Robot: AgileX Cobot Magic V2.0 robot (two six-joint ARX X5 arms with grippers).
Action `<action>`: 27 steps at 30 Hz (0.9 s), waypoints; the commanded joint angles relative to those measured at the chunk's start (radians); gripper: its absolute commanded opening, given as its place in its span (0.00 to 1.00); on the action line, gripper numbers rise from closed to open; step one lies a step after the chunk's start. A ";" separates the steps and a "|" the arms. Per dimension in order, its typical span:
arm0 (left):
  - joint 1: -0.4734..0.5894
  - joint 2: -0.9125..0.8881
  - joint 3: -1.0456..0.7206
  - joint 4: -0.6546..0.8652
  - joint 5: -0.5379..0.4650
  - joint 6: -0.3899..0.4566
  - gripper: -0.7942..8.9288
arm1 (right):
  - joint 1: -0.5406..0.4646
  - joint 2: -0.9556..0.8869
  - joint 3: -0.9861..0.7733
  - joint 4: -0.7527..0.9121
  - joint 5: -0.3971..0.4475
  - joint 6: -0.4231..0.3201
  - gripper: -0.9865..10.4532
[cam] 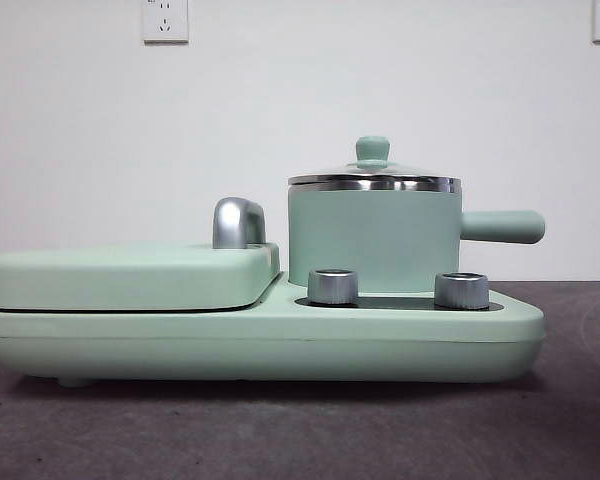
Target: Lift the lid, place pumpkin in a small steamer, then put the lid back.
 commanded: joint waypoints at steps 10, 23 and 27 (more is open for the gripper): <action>0.002 -0.002 -0.018 0.011 -0.006 0.006 0.10 | 0.000 -0.002 -0.006 0.010 -0.002 -0.005 0.10; 0.003 -0.002 -0.018 0.021 -0.053 0.006 0.10 | 0.000 -0.002 -0.006 0.010 -0.002 -0.005 0.10; 0.003 -0.002 -0.018 0.026 -0.081 0.006 0.10 | 0.000 -0.002 -0.006 0.010 -0.002 -0.005 0.10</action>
